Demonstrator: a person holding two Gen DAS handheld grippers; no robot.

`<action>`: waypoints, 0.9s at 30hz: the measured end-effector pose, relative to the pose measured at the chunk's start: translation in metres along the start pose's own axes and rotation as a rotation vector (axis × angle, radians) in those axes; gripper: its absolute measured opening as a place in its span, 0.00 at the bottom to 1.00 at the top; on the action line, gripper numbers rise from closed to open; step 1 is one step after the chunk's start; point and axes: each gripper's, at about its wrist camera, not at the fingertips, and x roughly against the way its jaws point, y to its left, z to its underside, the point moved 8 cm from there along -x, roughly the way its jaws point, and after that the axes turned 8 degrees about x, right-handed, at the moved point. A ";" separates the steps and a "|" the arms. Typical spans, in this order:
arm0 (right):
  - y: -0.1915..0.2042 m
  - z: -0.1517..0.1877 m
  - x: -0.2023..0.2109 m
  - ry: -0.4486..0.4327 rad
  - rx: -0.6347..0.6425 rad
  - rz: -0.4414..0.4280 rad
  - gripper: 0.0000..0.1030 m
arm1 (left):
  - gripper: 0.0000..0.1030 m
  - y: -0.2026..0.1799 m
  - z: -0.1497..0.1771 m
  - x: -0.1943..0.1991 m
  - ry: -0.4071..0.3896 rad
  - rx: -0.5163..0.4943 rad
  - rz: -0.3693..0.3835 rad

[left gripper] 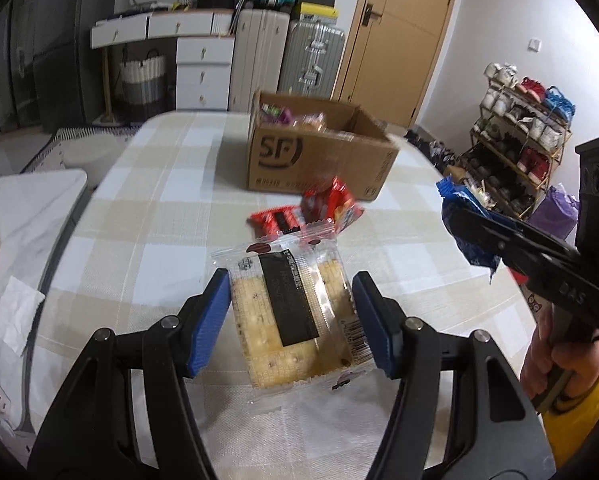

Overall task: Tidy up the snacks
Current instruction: 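Grasp the cracker pack with the left gripper while the right grasps the blue Oreo packet, then lift both packets and carry them over the cardboard box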

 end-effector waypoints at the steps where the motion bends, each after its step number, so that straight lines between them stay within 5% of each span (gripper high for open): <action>1: 0.006 -0.004 0.008 -0.018 0.002 -0.005 0.43 | 0.58 -0.003 -0.002 0.006 -0.012 -0.002 0.004; 14: 0.047 -0.030 0.094 -0.186 -0.014 -0.003 0.43 | 0.58 -0.033 -0.022 0.095 -0.142 -0.017 0.082; 27: 0.042 -0.019 0.105 -0.203 -0.052 0.000 0.43 | 0.58 -0.038 -0.029 0.120 -0.152 0.026 0.126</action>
